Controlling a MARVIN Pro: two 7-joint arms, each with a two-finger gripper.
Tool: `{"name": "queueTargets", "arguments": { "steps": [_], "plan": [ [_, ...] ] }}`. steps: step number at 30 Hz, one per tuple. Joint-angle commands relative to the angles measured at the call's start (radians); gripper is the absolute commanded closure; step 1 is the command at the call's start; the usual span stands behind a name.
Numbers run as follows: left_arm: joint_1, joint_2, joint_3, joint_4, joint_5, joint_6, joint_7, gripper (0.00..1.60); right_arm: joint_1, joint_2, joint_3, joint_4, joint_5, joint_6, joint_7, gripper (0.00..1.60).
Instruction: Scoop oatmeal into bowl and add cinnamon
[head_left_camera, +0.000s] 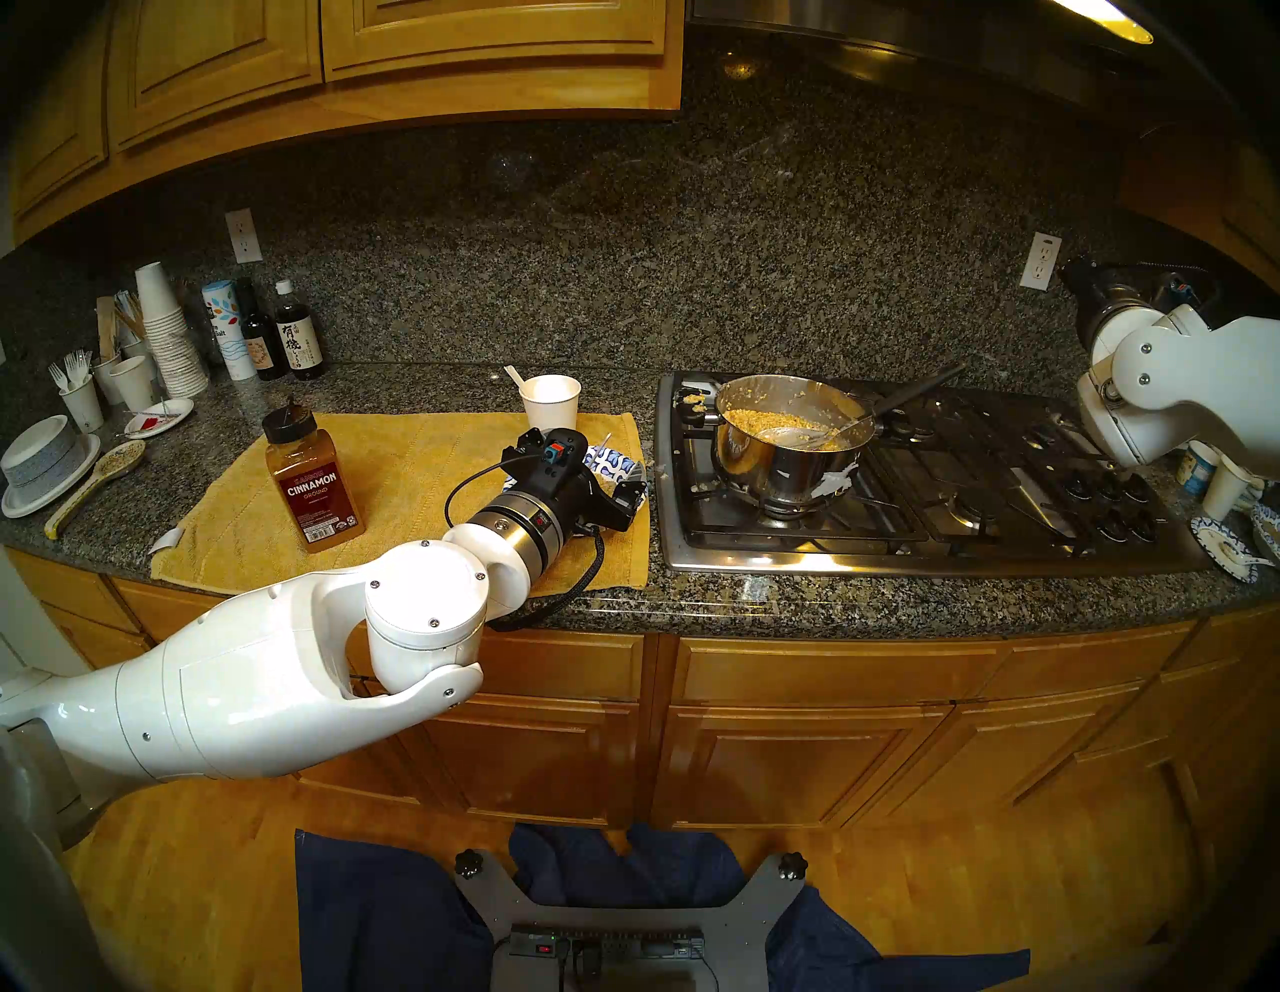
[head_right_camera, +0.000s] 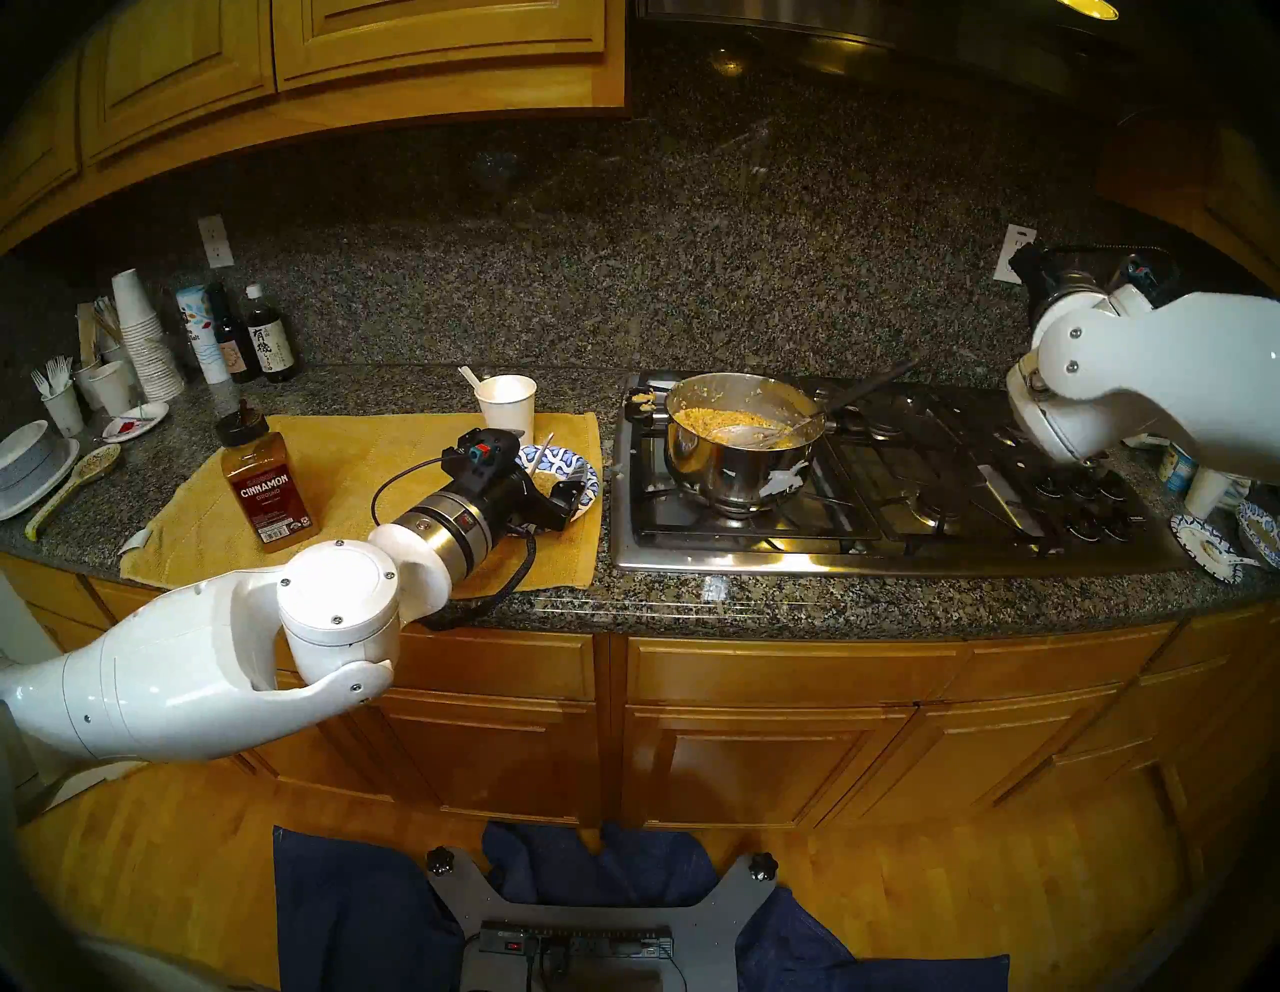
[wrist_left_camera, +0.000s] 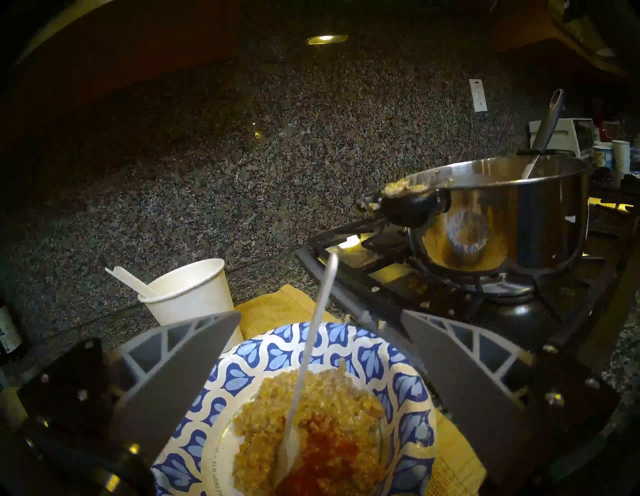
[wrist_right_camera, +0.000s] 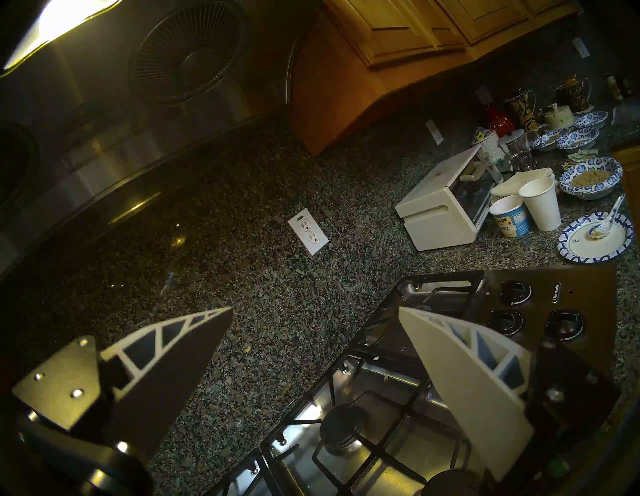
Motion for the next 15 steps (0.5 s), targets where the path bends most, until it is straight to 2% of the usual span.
{"name": "queueTargets", "arguments": {
  "steps": [1,5,9,11,14,15],
  "plan": [
    [-0.052,0.033,-0.104,-0.129,-0.06,-0.046,0.009,0.0,0.024,-0.003,0.015,0.01,-0.004,0.0,-0.049,0.0],
    [-0.069,0.033,-0.151,-0.161,-0.094,-0.072,0.019,0.0,0.023,-0.003,0.013,0.011,0.0,0.0,-0.039,0.0],
    [-0.1,0.053,-0.247,-0.206,-0.155,-0.121,0.054,0.0,0.023,-0.004,0.01,0.011,0.007,0.0,-0.028,0.0],
    [-0.118,0.065,-0.246,-0.208,-0.159,-0.13,0.065,0.0,0.023,-0.004,0.009,0.011,0.008,0.0,-0.027,0.0],
    [-0.12,0.105,-0.317,-0.215,-0.192,-0.153,0.097,0.0,0.024,-0.006,0.008,0.011,0.011,0.0,-0.027,0.0],
    [-0.118,0.141,-0.342,-0.211,-0.212,-0.169,0.124,0.0,0.024,-0.006,0.008,0.011,0.013,0.0,-0.028,0.0]
  ]
}}
